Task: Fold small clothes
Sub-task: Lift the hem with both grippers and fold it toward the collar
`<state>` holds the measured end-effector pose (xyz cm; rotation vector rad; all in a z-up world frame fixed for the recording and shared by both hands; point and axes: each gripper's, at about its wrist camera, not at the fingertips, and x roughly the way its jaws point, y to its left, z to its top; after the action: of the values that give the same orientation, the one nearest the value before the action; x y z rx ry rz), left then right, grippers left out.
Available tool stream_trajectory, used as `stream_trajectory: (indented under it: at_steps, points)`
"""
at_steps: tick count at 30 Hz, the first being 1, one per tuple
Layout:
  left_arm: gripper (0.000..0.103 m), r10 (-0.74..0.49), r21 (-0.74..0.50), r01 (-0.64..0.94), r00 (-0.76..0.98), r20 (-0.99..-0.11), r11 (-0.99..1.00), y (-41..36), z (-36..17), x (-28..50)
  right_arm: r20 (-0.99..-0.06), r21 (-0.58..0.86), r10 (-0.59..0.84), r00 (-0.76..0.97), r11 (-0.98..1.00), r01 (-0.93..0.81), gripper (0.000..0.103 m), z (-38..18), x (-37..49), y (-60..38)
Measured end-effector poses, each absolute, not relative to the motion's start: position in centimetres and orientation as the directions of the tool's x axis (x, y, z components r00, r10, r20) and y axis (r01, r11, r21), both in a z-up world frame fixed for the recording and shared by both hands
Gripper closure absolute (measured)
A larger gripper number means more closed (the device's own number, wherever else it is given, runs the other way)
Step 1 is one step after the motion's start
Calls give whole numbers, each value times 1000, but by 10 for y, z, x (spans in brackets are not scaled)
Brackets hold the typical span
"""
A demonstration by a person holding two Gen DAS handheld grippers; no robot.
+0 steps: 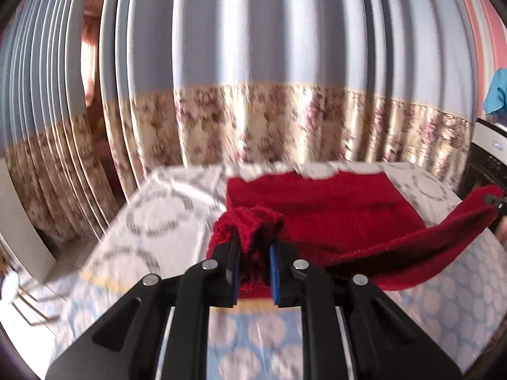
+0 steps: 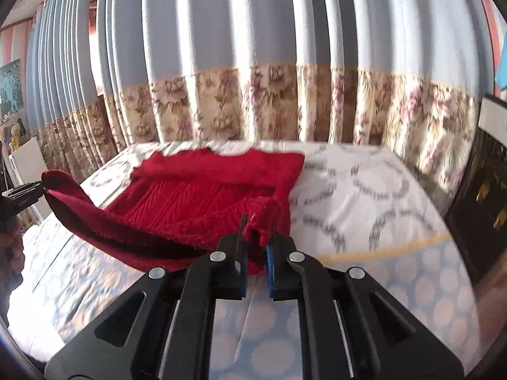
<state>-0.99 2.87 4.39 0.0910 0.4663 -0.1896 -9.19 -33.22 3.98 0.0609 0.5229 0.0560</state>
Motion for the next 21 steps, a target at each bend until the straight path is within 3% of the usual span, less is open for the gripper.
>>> stream_trajectory:
  at_steps: [8, 13, 21]
  points:
    - [88, -140, 57, 186, 876, -461, 981, 18, 56, 83, -458, 40, 45, 888, 999, -30, 94, 72, -4, -348]
    - [88, -108, 79, 166, 871, -479, 983, 4, 52, 144, -475, 42, 29, 880, 999, -10, 94, 72, 55, -358]
    - [88, -134, 18, 172, 825, -549, 985, 2, 39, 221, -539, 86, 23, 842, 996, 28, 94, 49, 140, -376]
